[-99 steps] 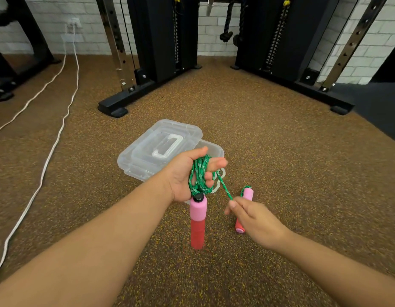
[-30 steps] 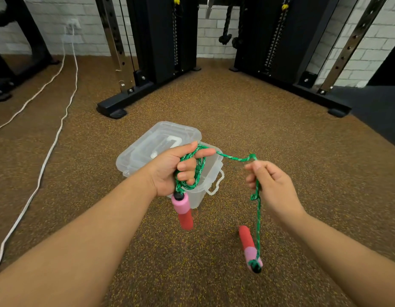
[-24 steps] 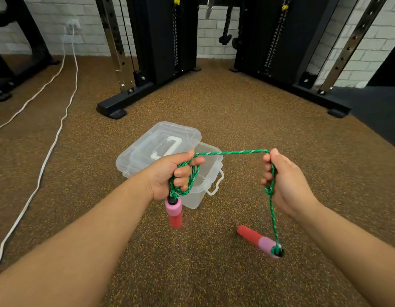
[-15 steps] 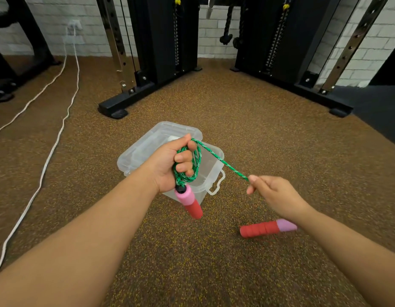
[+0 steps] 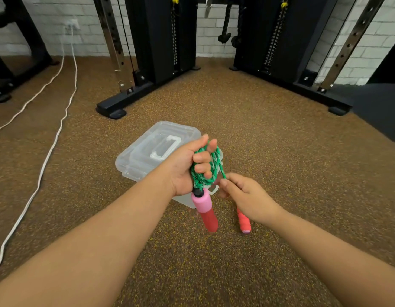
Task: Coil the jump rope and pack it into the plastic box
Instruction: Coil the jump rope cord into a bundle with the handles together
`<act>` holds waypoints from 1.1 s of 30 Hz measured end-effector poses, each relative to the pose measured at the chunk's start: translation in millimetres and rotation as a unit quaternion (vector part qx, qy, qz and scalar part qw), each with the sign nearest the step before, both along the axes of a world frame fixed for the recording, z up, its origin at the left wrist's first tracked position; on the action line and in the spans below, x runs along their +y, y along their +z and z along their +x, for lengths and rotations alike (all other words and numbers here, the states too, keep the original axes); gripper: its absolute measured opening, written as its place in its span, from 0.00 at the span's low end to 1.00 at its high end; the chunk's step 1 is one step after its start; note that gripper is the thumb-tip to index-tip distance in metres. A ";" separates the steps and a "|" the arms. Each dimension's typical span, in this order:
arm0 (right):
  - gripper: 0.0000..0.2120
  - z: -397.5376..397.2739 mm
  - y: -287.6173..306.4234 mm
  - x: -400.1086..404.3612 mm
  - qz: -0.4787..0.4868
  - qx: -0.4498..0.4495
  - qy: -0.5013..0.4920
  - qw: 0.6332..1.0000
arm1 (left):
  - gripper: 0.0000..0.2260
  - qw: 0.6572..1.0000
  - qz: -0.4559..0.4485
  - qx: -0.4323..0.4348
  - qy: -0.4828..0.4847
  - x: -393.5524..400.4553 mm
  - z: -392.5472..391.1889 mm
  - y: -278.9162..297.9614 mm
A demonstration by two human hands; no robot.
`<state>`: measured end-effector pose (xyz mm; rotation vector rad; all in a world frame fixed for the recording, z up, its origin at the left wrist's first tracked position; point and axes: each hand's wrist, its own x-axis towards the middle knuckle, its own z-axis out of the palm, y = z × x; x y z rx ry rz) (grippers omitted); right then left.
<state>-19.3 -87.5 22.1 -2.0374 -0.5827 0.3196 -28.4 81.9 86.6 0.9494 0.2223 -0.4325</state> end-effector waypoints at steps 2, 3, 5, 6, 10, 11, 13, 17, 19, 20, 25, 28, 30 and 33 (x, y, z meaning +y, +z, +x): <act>0.11 -6.6 -5.9 -0.3 0.035 0.039 -0.022 0.998 | 0.14 0.998 -0.020 0.006 0.059 3.6 3.5 -0.9; 0.11 -10.5 -8.2 -1.5 0.041 0.059 -0.024 0.997 | 0.15 0.996 -0.025 0.009 0.085 5.2 5.1 -2.5; 0.12 -17.6 -10.3 -3.3 0.020 0.055 -0.014 0.998 | 0.16 0.992 -0.025 0.010 0.123 6.6 7.8 -6.7; 0.12 -21.2 -10.3 -3.5 0.004 0.037 -0.004 0.999 | 0.17 0.990 -0.021 0.008 0.138 6.4 8.6 -8.3; 0.12 -37.2 -2.1 0.1 -0.019 0.000 0.035 0.999 | 0.19 0.988 0.007 -0.005 0.156 1.5 11.5 -10.1; 0.13 -41.6 1.2 1.6 -0.022 -0.007 0.045 0.999 | 0.21 0.989 0.020 -0.008 0.145 -0.6 10.7 -9.3; 0.13 -47.6 8.1 3.4 -0.025 -0.012 0.064 0.998 | 0.23 0.992 0.059 -0.019 0.109 -5.4 8.0 -6.5; 0.13 -50.6 34.0 5.7 0.000 0.003 0.076 0.997 | 0.27 0.985 0.160 -0.051 0.038 -17.1 1.0 -3.4; 0.13 -46.9 47.2 4.3 0.013 0.030 0.070 0.997 | 0.26 0.974 0.219 -0.064 0.007 -18.7 0.9 -7.6; 0.14 -43.7 51.7 2.1 0.020 0.042 0.065 0.997 | 0.25 0.964 0.256 -0.067 -0.012 -17.6 0.7 -9.7; 0.16 -28.6 63.4 -6.2 0.027 0.045 0.025 0.998 | 0.31 0.915 0.379 -0.095 -0.095 -12.3 -3.3 -9.7; 0.14 -16.1 63.3 -12.4 0.036 0.082 -0.009 0.996 | 0.34 0.893 0.399 -0.120 -0.170 -11.1 -8.7 -8.7; 0.13 -8.4 61.8 -16.7 0.018 0.083 -0.012 0.996 | 0.39 0.889 0.394 -0.121 -0.198 -8.5 -9.5 -10.7; 0.11 -2.5 61.2 -18.7 0.021 0.080 -0.006 0.997 | 0.41 0.895 0.369 -0.096 -0.231 -5.5 -8.4 -12.6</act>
